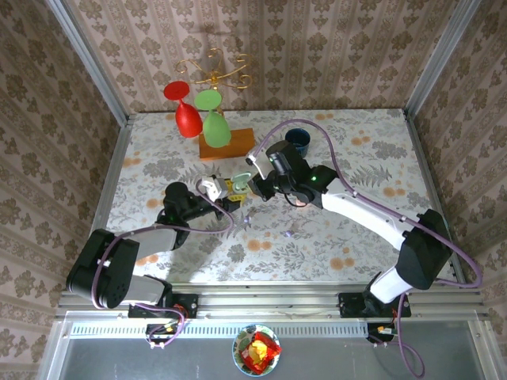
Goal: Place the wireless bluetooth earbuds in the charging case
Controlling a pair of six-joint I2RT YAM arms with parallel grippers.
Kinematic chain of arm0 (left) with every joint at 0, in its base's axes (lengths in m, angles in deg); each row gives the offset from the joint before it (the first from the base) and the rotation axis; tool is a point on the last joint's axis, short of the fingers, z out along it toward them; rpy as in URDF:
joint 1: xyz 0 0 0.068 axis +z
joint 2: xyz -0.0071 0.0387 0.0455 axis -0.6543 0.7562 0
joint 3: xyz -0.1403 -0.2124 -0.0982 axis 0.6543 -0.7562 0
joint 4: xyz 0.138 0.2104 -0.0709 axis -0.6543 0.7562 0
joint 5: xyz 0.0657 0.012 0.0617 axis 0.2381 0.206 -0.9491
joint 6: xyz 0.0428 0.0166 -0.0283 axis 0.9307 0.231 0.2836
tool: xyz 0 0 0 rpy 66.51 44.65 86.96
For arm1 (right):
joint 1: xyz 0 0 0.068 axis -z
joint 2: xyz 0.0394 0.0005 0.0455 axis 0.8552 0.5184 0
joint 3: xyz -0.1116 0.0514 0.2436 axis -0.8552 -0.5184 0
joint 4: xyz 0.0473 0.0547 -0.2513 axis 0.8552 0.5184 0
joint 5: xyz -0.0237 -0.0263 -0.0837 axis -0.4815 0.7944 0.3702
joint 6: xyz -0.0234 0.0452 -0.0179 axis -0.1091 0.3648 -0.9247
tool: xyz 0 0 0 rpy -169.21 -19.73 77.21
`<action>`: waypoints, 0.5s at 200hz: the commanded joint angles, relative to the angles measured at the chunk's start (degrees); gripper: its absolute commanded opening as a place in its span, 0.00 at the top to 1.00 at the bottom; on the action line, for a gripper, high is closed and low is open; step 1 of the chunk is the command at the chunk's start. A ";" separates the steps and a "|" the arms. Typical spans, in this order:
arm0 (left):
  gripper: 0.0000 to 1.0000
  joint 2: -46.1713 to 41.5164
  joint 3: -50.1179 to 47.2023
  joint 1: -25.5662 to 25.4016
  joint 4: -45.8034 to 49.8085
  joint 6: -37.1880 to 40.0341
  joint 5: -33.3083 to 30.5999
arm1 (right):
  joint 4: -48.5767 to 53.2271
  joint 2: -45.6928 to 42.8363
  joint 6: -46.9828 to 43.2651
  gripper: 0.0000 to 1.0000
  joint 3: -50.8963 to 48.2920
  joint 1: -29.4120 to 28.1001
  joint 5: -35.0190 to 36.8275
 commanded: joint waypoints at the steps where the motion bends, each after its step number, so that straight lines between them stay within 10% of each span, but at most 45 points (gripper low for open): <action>1: 0.64 -0.59 0.35 0.32 -1.17 0.04 1.02 | 1.12 1.01 -1.01 0.82 1.95 -0.41 -0.37; 100: 0.63 -0.63 0.66 0.32 -1.28 -0.29 1.65 | 2.42 2.00 -1.69 0.75 3.34 -0.83 -0.80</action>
